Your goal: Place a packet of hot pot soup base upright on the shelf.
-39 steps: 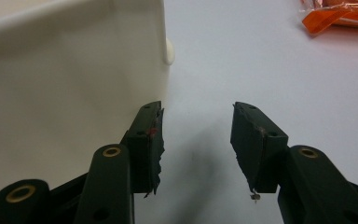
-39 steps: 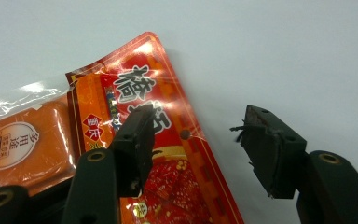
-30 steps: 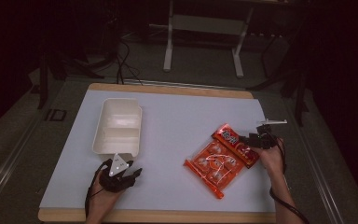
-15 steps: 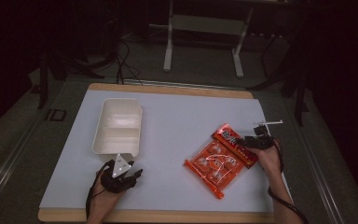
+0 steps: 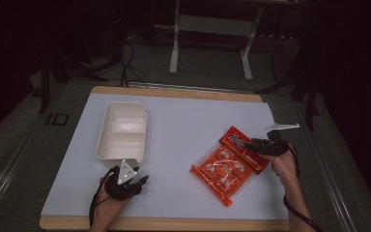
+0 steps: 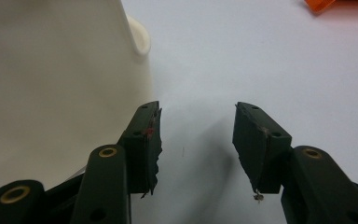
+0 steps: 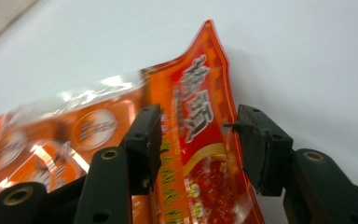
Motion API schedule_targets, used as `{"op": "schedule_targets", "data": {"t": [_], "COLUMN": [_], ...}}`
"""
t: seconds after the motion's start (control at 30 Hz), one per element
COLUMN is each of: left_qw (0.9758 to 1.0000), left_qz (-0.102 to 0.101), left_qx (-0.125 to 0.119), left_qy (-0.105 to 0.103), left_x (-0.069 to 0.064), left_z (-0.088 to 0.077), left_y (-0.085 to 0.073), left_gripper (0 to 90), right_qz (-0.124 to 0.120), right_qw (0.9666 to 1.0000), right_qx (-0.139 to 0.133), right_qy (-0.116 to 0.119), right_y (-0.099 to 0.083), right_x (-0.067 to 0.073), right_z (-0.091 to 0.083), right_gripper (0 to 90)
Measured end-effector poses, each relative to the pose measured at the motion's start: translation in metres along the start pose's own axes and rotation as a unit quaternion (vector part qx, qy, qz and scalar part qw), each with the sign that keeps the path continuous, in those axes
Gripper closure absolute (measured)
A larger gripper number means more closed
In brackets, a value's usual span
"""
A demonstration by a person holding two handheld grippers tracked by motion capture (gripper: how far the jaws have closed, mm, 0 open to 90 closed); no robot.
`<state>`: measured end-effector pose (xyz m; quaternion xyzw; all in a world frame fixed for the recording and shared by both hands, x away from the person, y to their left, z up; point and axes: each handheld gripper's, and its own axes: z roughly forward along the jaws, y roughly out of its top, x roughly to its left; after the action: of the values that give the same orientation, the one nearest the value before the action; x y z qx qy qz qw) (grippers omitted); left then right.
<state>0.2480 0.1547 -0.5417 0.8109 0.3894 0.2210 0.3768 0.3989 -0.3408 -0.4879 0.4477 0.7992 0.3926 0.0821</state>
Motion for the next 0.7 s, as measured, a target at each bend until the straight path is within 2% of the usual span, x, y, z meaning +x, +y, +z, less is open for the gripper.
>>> {"op": "schedule_targets", "data": {"t": [0.1, 0.17, 0.27, 0.5, 0.67, 0.7], "left_qw": [1.0, 1.0, 1.0, 1.0, 1.0, 1.0], "left_qz": [0.002, 0.002, 0.004, 0.006, 0.006, 0.006], "left_qx": [-0.001, -0.001, -0.001, 0.0, 0.001, 0.0], "left_qy": [0.001, 0.001, 0.001, 0.002, 0.003, 0.003], "left_x": [0.0, 0.0, -0.001, -0.001, -0.002, -0.002], "left_z": [0.0, 0.0, 0.0, 0.0, 0.0, 0.001], "left_y": [0.0, 0.0, 0.0, 0.0, 0.0, 0.0], "left_gripper": [51.7, 51.7, 51.7, 51.7, 51.7, 51.7], "right_qz": [-0.015, -0.018, -0.026, -0.028, -0.034, -0.036], "right_qw": [0.9997, 0.9996, 0.9989, 0.9971, 0.995, 0.9937], "right_qx": [0.013, 0.019, 0.038, 0.07, 0.094, 0.106], "right_qy": [0.012, 0.01, 0.007, 0.01, 0.01, 0.0], "right_y": [0.003, 0.003, 0.002, 0.0, 0.003, 0.004], "right_x": [0.006, 0.007, 0.007, 0.006, 0.005, 0.005], "right_z": [-0.001, -0.001, 0.004, 0.016, 0.025, 0.029], "right_gripper": [54.0, 54.0, 60.6, 67.4, 67.8, 68.3]}}
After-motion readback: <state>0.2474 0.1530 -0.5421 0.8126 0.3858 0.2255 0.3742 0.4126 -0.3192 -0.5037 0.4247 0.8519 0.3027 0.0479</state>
